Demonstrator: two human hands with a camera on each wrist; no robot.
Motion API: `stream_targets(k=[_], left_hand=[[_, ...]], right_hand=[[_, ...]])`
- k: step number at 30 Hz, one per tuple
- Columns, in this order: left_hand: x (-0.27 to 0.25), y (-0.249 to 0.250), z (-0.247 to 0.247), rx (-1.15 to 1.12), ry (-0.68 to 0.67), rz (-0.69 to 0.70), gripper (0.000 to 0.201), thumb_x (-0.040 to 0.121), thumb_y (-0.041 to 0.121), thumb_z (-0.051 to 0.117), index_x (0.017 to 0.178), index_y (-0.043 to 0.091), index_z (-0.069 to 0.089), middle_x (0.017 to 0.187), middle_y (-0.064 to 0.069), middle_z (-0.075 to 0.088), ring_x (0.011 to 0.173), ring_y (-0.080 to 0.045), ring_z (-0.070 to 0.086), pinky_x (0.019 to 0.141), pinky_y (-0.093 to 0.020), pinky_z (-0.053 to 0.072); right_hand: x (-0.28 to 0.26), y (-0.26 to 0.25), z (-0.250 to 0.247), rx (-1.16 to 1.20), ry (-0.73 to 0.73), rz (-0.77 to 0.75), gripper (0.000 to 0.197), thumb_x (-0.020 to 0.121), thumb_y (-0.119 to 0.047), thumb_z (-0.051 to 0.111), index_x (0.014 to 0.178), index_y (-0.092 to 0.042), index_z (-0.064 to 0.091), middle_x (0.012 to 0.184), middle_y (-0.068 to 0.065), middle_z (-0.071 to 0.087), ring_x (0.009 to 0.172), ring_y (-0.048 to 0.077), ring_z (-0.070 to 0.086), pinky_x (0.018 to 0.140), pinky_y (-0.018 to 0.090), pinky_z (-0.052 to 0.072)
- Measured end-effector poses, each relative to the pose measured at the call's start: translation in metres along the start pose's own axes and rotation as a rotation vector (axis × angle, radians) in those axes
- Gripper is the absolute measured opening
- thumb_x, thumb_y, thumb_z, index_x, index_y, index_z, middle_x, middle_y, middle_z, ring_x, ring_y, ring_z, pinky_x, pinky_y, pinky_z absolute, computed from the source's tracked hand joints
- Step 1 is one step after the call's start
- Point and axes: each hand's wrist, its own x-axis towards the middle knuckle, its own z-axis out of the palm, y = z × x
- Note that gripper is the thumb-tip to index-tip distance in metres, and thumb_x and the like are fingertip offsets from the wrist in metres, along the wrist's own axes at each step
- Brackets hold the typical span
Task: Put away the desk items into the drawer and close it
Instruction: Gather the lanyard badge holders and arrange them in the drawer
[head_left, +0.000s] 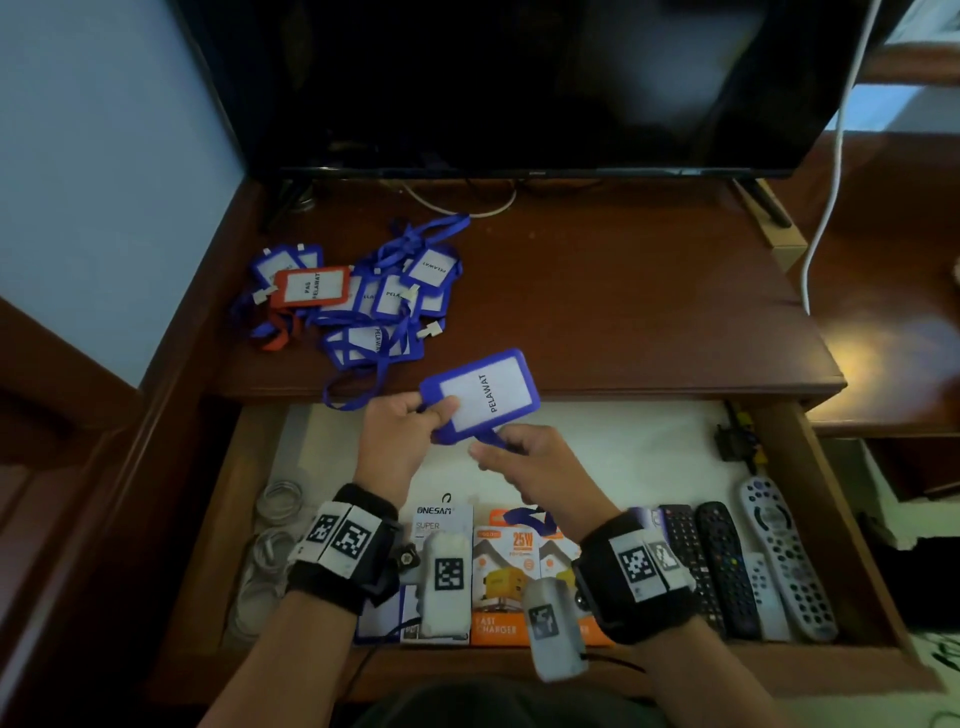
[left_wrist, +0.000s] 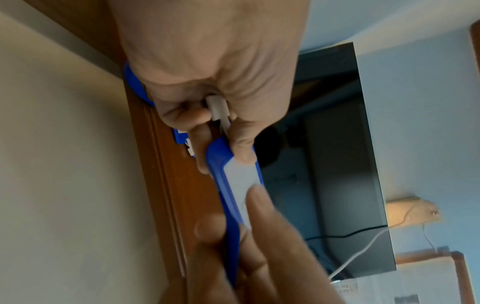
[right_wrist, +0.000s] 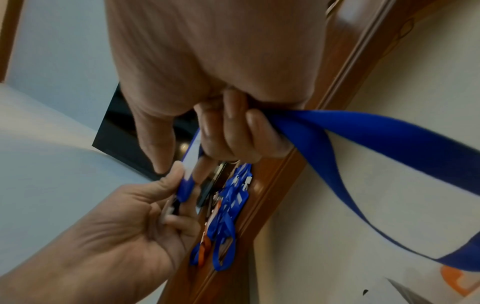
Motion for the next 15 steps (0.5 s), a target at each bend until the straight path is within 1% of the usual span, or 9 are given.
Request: stream_targets(k=[2, 4, 6, 8, 9, 10, 11, 13, 15], left_hand=[[-0.001, -0.004, 0.003, 0.044, 0.007, 0.029, 0.037, 0.082, 0.014, 0.073, 0.052, 0.011, 0.051, 0.047, 0.011, 0.043, 0.05, -0.008, 0.035, 0.055, -0.027, 0.032], [-0.002, -0.009, 0.004, 0.133, -0.015, 0.069, 0.045, 0.084, 0.015, 0.072, 0.048, 0.014, 0.045, 0.043, 0.011, 0.039, 0.048, -0.006, 0.033, 0.056, -0.028, 0.031], [0.0, -0.017, 0.003, 0.224, -0.053, 0.091, 0.04, 0.085, 0.018, 0.07, 0.051, 0.013, 0.049, 0.046, 0.01, 0.043, 0.051, -0.01, 0.038, 0.06, -0.032, 0.036], [0.0, -0.02, 0.002, 0.31, -0.15, 0.076, 0.029, 0.085, 0.019, 0.07, 0.057, 0.017, 0.06, 0.051, 0.01, 0.055, 0.056, -0.015, 0.049, 0.065, -0.036, 0.044], [-0.001, -0.02, 0.002, 0.344, -0.215, 0.075, 0.02, 0.084, 0.02, 0.071, 0.065, 0.018, 0.067, 0.059, 0.006, 0.064, 0.061, -0.018, 0.057, 0.068, -0.039, 0.048], [-0.002, -0.018, 0.002, 0.376, -0.274, 0.085, 0.013, 0.084, 0.022, 0.071, 0.074, 0.015, 0.072, 0.069, -0.001, 0.07, 0.068, -0.022, 0.062, 0.072, -0.041, 0.049], [-0.004, -0.015, 0.003, 0.41, -0.32, 0.106, 0.014, 0.084, 0.024, 0.071, 0.081, 0.011, 0.074, 0.077, -0.008, 0.072, 0.074, -0.026, 0.065, 0.073, -0.04, 0.049], [-0.005, -0.012, 0.002, 0.484, -0.398, 0.127, 0.021, 0.085, 0.027, 0.07, 0.086, 0.007, 0.074, 0.084, -0.013, 0.072, 0.081, -0.028, 0.065, 0.068, -0.033, 0.047], [-0.005, -0.007, -0.001, 0.549, -0.492, 0.096, 0.023, 0.086, 0.031, 0.068, 0.087, 0.008, 0.074, 0.085, -0.01, 0.072, 0.082, -0.025, 0.066, 0.068, -0.031, 0.046]], right_hand=[[-0.001, -0.003, 0.002, -0.035, -0.083, 0.016, 0.031, 0.092, -0.017, 0.062, 0.088, 0.014, 0.058, 0.049, -0.011, 0.048, 0.041, 0.0, 0.038, 0.044, 0.01, 0.031], [-0.003, -0.008, 0.001, -0.089, -0.141, 0.007, 0.022, 0.093, -0.015, 0.06, 0.089, 0.006, 0.064, 0.045, -0.016, 0.049, 0.042, -0.003, 0.041, 0.046, 0.009, 0.032], [-0.004, -0.013, -0.002, -0.131, -0.184, -0.013, 0.017, 0.092, -0.014, 0.061, 0.086, -0.001, 0.068, 0.05, -0.013, 0.046, 0.043, -0.002, 0.039, 0.046, 0.009, 0.031], [-0.003, -0.016, -0.006, -0.161, -0.187, -0.013, 0.016, 0.09, -0.011, 0.061, 0.083, 0.001, 0.069, 0.054, -0.006, 0.042, 0.042, 0.0, 0.036, 0.044, 0.01, 0.028], [-0.002, -0.016, -0.008, -0.178, -0.177, -0.015, 0.016, 0.089, -0.01, 0.061, 0.083, 0.002, 0.07, 0.055, -0.003, 0.043, 0.043, 0.001, 0.035, 0.044, 0.011, 0.028], [0.0, -0.017, -0.01, -0.198, -0.166, -0.024, 0.016, 0.088, -0.009, 0.061, 0.081, 0.003, 0.07, 0.057, 0.001, 0.045, 0.046, 0.003, 0.036, 0.047, 0.013, 0.03], [0.002, -0.015, -0.011, -0.219, -0.152, -0.041, 0.016, 0.086, -0.009, 0.062, 0.08, 0.004, 0.07, 0.06, 0.006, 0.049, 0.051, 0.007, 0.041, 0.052, 0.017, 0.033], [0.005, -0.011, -0.017, -0.281, -0.123, -0.078, 0.02, 0.087, -0.012, 0.063, 0.077, 0.005, 0.069, 0.067, 0.013, 0.055, 0.061, 0.016, 0.046, 0.061, 0.027, 0.037], [0.006, -0.007, -0.024, -0.37, -0.107, -0.093, 0.026, 0.091, -0.018, 0.061, 0.076, 0.003, 0.066, 0.069, 0.014, 0.058, 0.063, 0.017, 0.05, 0.061, 0.027, 0.038]])
